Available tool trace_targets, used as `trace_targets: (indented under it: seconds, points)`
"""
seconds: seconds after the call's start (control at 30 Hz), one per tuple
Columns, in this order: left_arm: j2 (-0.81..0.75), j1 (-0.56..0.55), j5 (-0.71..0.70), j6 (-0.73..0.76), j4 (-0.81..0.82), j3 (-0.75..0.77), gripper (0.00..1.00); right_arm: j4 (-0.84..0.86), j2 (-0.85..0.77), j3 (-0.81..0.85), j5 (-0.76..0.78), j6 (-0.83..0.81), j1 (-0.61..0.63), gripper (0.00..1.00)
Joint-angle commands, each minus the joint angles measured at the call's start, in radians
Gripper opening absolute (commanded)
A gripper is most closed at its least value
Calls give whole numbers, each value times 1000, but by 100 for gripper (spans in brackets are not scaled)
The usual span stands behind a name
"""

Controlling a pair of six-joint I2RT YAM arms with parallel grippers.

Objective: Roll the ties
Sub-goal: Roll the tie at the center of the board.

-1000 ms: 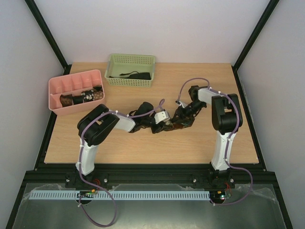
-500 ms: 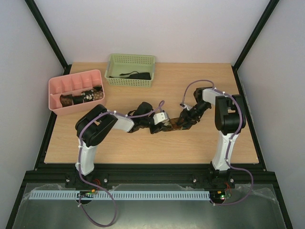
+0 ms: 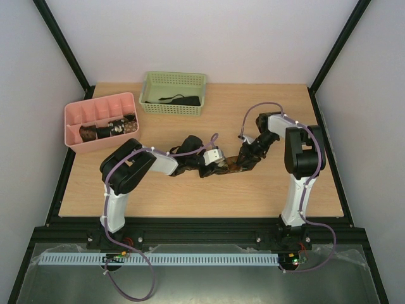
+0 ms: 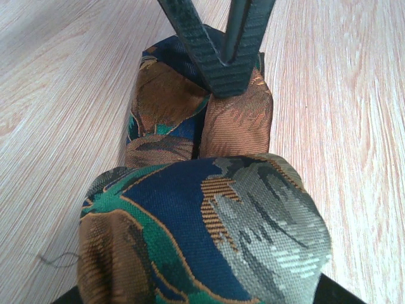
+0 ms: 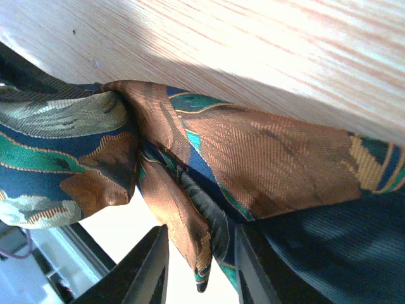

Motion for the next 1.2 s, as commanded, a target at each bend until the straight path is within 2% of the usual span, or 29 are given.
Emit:
trace_targets:
  seconds: [0.0,0.07,0.1,0.2,0.43,0.5,0.63,0.93,1.17]
  points:
    - [24,10,-26,18,-98,-34,27,-69,-8,37,27,-15,4,23]
    - [26,10,-26,17,-98,-32,27,-83,5,39,12,-20,4,10]
    - [27,10,-28,16,-98,-32,28,-86,10,37,4,-22,4,8]
    - [26,10,-29,15,-99,-32,28,-90,16,21,-4,-24,5,9]
    - [25,8,-29,14,-101,-32,28,-97,24,-18,-24,-24,5,24]
    - [25,8,-30,14,-100,-33,28,-95,33,-19,-29,-24,4,21]
    - [26,8,-29,15,-101,-32,28,-89,40,24,-22,-19,4,3]
    - [45,16,-15,32,-103,-45,25,-75,35,142,-9,5,4,1]
    - [28,38,8,15,-68,-60,24,54,89,36,103,21,4,1]
